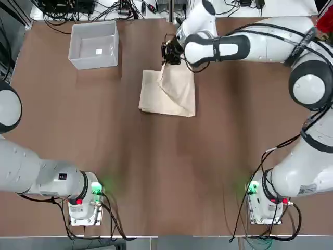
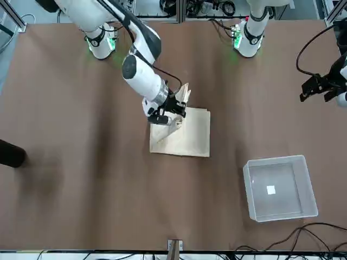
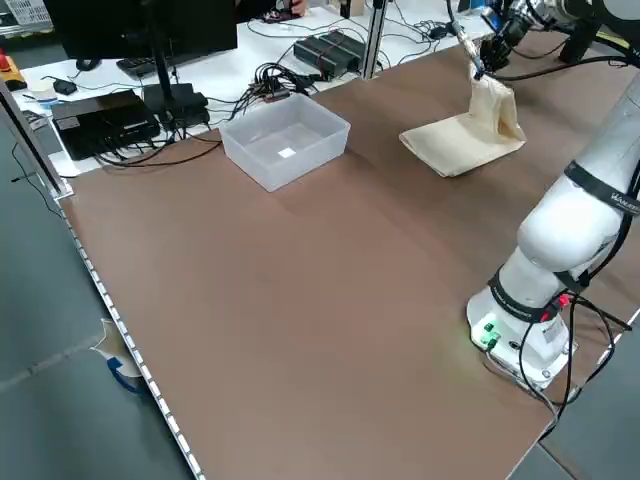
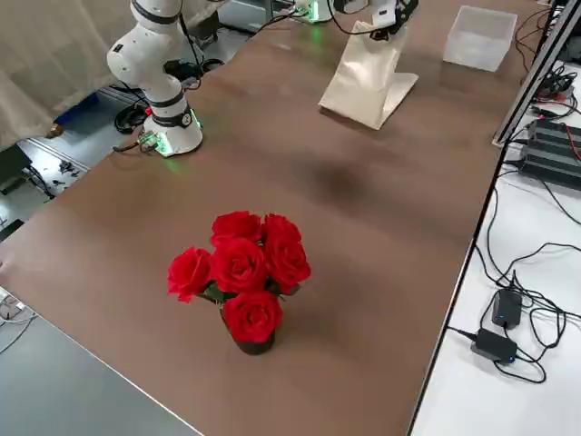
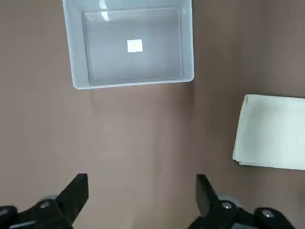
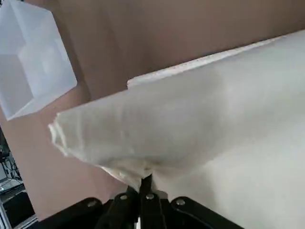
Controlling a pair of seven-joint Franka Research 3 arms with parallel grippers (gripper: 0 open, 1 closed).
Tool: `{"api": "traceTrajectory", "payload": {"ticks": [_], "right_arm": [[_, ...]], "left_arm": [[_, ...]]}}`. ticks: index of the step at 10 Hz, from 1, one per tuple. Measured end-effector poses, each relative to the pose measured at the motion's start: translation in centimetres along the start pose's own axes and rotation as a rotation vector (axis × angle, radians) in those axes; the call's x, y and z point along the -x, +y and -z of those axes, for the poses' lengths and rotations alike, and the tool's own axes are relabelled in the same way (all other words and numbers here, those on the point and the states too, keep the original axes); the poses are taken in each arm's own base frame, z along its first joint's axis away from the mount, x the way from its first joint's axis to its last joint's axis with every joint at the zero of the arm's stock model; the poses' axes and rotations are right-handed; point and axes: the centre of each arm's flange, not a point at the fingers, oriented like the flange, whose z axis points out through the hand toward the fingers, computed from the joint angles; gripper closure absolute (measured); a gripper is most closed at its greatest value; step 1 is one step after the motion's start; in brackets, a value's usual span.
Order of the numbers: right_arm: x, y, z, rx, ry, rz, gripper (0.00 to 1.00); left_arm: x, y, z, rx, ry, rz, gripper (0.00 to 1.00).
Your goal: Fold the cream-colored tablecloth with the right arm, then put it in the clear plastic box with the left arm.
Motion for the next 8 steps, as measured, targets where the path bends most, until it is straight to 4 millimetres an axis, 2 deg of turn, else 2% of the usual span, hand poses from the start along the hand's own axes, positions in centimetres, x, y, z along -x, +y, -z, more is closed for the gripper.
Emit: {"api": "traceTrajectory", "payload": {"ticks": [2,6,8], "right_arm": [[0.7,-0.3,-1.3,-0.022,0.005,0.018,0.96],[4.1,-1.6,-4.1,-0.050,-0.028,0.047,0.96],[4.4,-1.2,-5.8,-0.072,-0.033,0.034,0.96]], "left_arm": [[0.0,0.0,0.0,0.000,0.000,0.001,0.00],[0.0,0.0,0.0,0.000,0.000,0.001,0.01],[0.0,0.0,0.0,0.000,0.000,0.002,0.00]]}}
